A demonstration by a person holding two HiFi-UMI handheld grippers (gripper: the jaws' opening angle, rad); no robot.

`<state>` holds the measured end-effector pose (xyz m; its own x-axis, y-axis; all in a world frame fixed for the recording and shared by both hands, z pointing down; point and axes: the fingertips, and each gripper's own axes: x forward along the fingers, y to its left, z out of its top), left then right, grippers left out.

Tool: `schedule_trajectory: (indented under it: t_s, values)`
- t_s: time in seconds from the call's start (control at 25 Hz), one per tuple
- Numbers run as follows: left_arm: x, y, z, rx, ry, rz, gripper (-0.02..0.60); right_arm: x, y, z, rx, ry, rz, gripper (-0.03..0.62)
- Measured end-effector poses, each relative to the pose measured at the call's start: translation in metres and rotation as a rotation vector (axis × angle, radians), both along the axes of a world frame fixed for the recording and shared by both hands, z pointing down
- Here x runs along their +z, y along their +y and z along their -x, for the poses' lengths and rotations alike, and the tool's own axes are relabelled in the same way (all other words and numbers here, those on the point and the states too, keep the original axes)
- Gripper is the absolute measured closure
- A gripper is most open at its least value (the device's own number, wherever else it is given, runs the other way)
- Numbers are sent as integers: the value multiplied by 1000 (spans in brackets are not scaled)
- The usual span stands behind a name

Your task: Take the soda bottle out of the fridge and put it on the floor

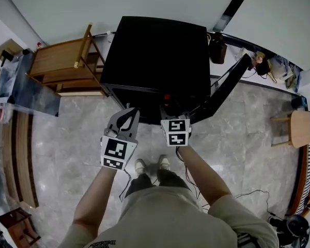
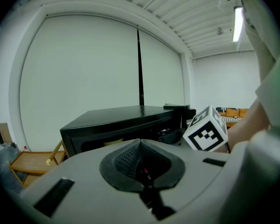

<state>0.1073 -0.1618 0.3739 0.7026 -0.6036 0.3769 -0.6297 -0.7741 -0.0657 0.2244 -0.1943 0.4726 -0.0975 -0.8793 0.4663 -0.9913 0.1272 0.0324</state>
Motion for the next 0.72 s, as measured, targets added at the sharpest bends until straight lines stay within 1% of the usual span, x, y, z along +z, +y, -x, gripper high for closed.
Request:
schedule_trajectory:
  t_s: [0.12,0.2,0.32,0.4,0.72]
  values:
    - [9,-6,-4,-2,2,12,575,13,-11,-8,39,2,5,399]
    - [13,-10,-7,-3,-1,20,575,23,-17,-11,63,-11,25,398]
    - [21,-16,-11,-4,2,31,575,43,-23,-14,99,-69,69,398]
    - [27,-20,-13,-5,3,43,575,56,-25,-14,114,-89,95,398]
    - [47,-38,-22,-7,-15,68,575,92,-42,-24,156,-66,146,398]
